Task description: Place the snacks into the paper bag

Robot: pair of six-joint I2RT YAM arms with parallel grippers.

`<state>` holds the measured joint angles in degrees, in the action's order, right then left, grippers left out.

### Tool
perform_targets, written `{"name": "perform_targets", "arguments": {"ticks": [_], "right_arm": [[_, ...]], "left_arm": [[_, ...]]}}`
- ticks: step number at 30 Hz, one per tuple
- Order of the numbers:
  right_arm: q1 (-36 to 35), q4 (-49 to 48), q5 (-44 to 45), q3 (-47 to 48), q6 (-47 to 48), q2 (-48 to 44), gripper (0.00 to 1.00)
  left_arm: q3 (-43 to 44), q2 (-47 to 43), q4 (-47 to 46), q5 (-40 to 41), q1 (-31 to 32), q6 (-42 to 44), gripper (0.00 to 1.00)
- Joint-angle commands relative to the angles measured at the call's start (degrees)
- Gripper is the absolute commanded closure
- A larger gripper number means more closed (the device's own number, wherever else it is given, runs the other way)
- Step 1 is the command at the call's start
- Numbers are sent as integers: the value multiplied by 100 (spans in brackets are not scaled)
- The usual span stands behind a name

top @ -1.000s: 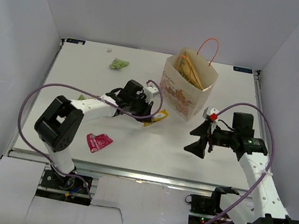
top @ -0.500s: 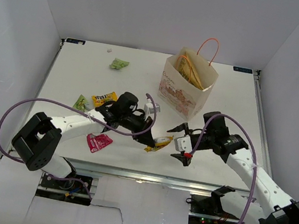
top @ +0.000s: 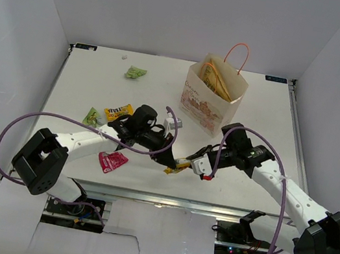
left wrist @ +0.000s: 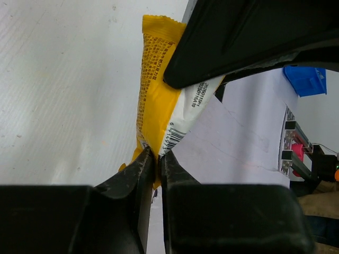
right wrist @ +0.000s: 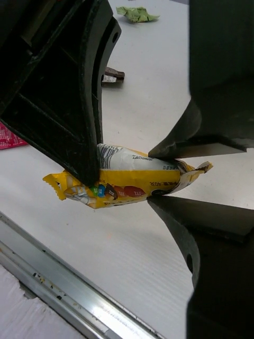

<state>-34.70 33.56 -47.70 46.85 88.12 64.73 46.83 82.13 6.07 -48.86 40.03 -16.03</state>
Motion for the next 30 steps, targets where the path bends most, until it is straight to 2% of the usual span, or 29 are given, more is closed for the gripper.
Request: {"name": "perform_targets", "arguments": {"ticks": [1,2,3,5,7,8,10,11,13,15,19,21,22,27,30], "right_arm": [[-98,230,-230,175,-92,-118,62],[-99,221,-248,167,-145,-136,65],[-107,230,-257,158,-198,-162,71],[-107,230,-275,166,-321,-223,80],[-107,239,-240,149,-417,-268,82],[-107,247,-222,140,-462,-329,84],[-107,256,-187,140,-549,-417,87],[-99,256,-169,158,-733,-522,89],[-81,247,-160,228,-979,-654,90],[41,178,-230,315,-1453,-891,92],[629,-480,-406,876,-2893,-1278,92],[1032,-937,-363,1184,-4052,-1331,92],[1174,-1479,-110,1360,-4509,-1323,92],[2123,-2713,1154,2528,-6802,-945,92],[2274,-3285,2207,2819,-7448,-708,92]], "left_arm": [[169,-259,-44,-97,14,-5,77],[186,-259,-53,-106,22,-5,76],[204,-259,-79,-97,22,-31,75],[230,-294,-97,-62,22,-40,67],[309,-364,-53,104,14,-67,58],[335,-408,-35,166,5,-67,50],[406,-609,-53,324,-65,-119,42],[415,-723,-70,412,-100,-146,28],[424,-1101,-132,693,-223,-207,22],[415,-1540,-158,1079,-320,-234,2],[459,-2182,43,2010,-338,-146,2],[415,-2376,131,2344,-338,-102,2],[389,-2542,175,2659,-338,-67,2],[143,-2886,378,3488,-347,-93,2],[55,-3036,465,3813,-347,-163,2]]}}
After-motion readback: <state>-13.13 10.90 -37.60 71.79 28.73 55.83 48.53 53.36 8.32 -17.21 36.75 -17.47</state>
